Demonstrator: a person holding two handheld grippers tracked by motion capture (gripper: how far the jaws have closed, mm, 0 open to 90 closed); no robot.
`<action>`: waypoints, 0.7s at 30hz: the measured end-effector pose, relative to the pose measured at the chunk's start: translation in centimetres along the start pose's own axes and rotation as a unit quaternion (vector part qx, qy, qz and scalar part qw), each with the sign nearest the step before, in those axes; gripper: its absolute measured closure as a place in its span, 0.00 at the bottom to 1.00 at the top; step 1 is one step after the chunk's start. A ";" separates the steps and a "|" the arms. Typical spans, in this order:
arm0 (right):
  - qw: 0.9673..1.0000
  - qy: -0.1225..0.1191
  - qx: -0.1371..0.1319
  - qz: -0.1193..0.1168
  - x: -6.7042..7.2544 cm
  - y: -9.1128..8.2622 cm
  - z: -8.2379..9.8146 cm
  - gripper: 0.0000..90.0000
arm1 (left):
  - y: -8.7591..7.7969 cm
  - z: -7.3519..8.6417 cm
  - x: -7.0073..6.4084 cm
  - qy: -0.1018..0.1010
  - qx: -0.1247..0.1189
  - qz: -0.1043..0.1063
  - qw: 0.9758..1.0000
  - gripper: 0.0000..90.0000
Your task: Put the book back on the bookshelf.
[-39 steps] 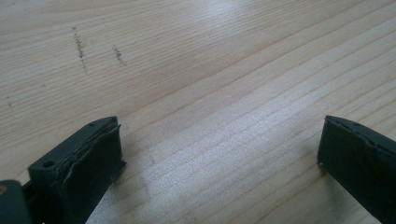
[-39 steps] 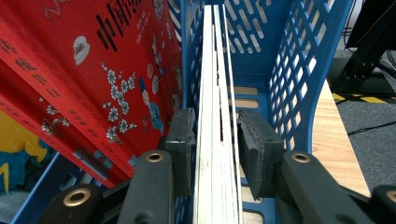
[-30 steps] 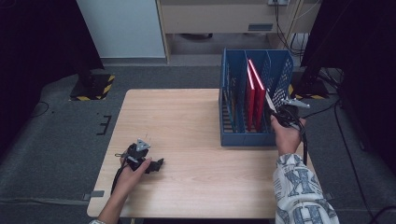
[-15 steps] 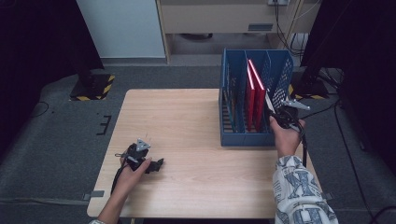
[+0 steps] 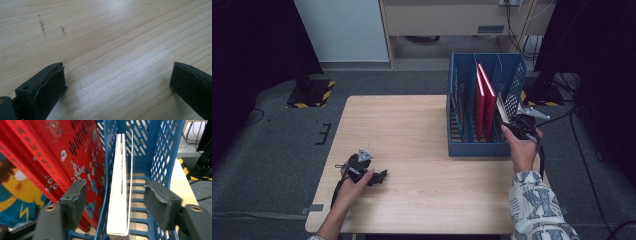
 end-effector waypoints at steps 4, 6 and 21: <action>1.000 -0.006 -0.004 -0.005 0.1 -0.6 -0.1 0.27 | 0.0 0.0 0.0 0.000 0.000 0.000 1.000 0.00; 1.000 -0.008 -0.004 -0.008 0.1 -0.9 0.0 0.23 | 0.0 0.0 0.0 0.000 0.000 0.000 1.000 0.00; 0.998 -0.028 -0.021 -0.045 2.4 -3.1 0.3 0.10 | 0.0 0.0 0.0 -0.001 0.000 0.000 1.000 0.00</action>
Point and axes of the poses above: each handheld gripper's, and its own axes: y roughly forward along the jaws, z roughly out of its underside, x roughly to its left, the point moved 7 cm from there along y, roughly forward along the jaws, and after that the axes turned 10 degrees about -z, right-handed, at the moved point
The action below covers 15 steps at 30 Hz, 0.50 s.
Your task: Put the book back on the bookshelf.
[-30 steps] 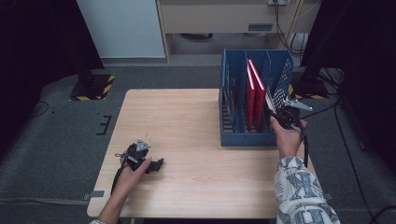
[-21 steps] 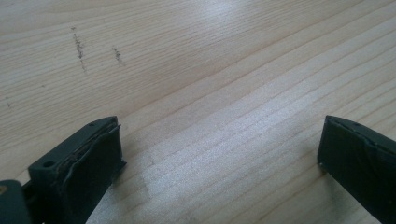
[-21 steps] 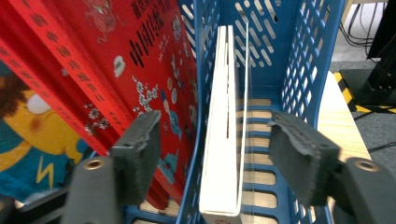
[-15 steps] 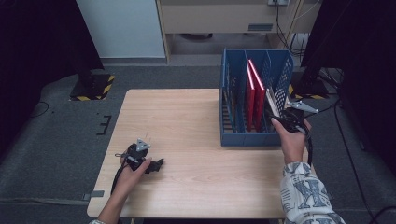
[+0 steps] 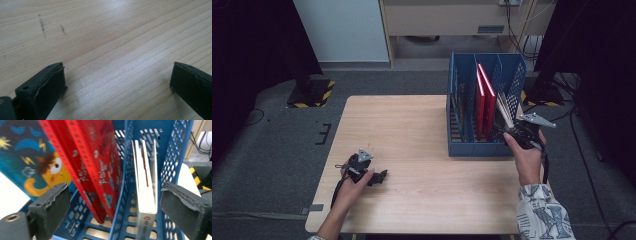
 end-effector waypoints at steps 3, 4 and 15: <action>1.000 -0.008 0.001 -0.009 0.7 -0.1 0.0 0.09 | 0.0 0.0 0.0 0.000 0.000 0.000 1.000 0.00; 1.000 -0.011 0.003 -0.010 0.9 0.0 0.0 0.09 | 0.0 0.0 0.0 0.000 0.000 0.000 1.000 0.00; 1.000 -0.019 0.007 -0.014 1.3 0.0 0.2 0.09 | 0.0 0.0 0.0 0.000 0.000 0.000 1.000 0.00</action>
Point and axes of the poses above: each handheld gripper's, and its own axes: y roughly forward along the jaws, z roughly out of its underside, x roughly to its left, the point moved 7 cm from there along y, roughly forward along the jaws, and after that the axes turned 10 degrees about -z, right-handed, at the moved point
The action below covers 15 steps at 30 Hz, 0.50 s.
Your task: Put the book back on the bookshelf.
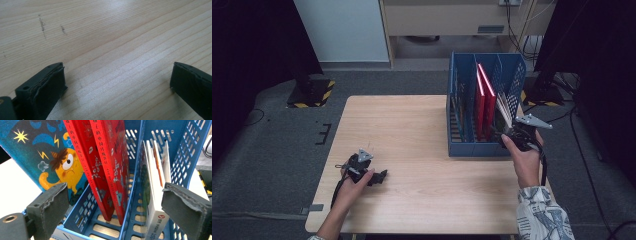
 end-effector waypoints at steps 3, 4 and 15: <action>1.000 0.000 0.002 -0.002 0.2 -0.1 0.0 0.09 | 0.0 0.0 0.0 0.000 0.000 0.000 1.000 0.00; 1.000 0.000 0.003 -0.004 0.3 -0.1 0.0 0.08 | 0.0 0.0 0.0 0.000 0.000 0.000 1.000 0.00; 1.000 -0.013 0.008 -0.011 1.0 -0.6 0.0 0.08 | 0.0 0.0 0.0 0.000 0.000 0.000 1.000 0.00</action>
Point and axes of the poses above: each handheld gripper's, and its own axes: y roughly forward along the jaws, z roughly out of its underside, x roughly to its left, the point moved 7 cm from there along y, roughly forward along the jaws, and after that the axes turned 10 degrees about -z, right-handed, at the moved point
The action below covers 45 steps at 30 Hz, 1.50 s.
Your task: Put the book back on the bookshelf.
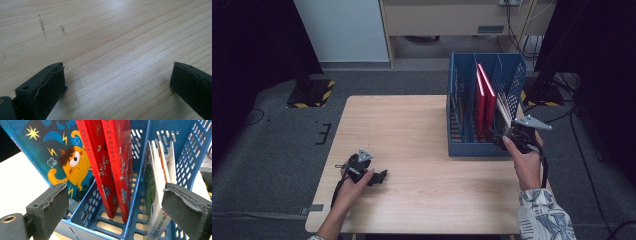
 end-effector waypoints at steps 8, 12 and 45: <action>1.000 -0.005 0.003 -0.007 0.7 -0.3 0.2 0.08 | 0.0 0.0 0.0 0.000 0.000 0.000 1.000 0.00; 1.000 -0.009 0.010 -0.012 1.1 -0.2 0.6 0.08 | 0.0 0.0 0.0 0.000 0.000 0.000 1.000 0.00; 0.996 -0.038 0.060 -0.061 6.0 0.8 3.2 0.08 | 0.0 0.0 0.0 0.001 0.000 0.000 1.000 0.00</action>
Point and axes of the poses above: each handheld gripper's, and its own axes: y roughly forward along the jaws, z roughly out of its underside, x roughly to its left, the point moved 7 cm from there along y, roughly forward along the jaws, and after that the axes turned 10 degrees about -z, right-handed, at the moved point
